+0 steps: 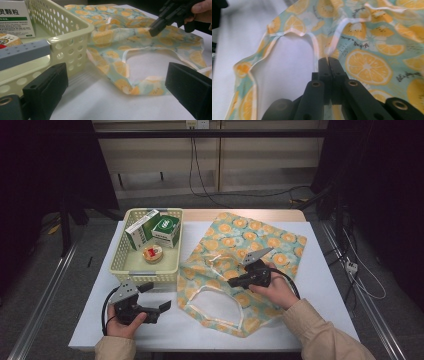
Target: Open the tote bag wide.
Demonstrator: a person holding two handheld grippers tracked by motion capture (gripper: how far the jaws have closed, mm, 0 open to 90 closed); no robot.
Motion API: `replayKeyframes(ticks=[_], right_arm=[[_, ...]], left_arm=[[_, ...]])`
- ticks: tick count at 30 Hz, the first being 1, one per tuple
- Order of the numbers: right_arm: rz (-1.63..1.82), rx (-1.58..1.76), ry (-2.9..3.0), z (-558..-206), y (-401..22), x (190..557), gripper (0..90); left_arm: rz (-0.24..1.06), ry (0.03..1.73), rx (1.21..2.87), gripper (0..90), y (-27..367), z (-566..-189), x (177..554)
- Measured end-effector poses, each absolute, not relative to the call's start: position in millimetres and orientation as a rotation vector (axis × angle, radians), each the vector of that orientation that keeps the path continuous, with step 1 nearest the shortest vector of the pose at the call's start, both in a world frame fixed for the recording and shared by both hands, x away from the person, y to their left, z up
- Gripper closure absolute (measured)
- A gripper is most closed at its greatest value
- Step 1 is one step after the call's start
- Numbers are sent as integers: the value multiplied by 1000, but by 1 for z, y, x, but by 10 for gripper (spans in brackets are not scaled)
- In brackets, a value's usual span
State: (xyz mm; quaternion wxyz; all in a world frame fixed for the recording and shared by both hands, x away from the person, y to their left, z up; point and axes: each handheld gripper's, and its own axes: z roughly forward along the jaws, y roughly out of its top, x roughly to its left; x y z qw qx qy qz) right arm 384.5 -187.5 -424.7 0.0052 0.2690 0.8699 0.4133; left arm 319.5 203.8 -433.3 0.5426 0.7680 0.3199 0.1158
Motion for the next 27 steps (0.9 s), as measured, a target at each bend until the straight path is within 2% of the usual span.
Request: replayKeyframes(ticks=[14, 21, 27], right_arm=[[1284, 1135, 2517, -434, -236, 423, 897], [1210, 1195, 2446, -446, -246, 439, 894], [1123, 1175, 2444, -460, -245, 439, 837]], left_arm=[[275, 763, 1819, 43, 205, -434, 320], [275, 757, 1827, 43, 204, -434, 320], [273, 757, 1826, 43, 205, -434, 320]])
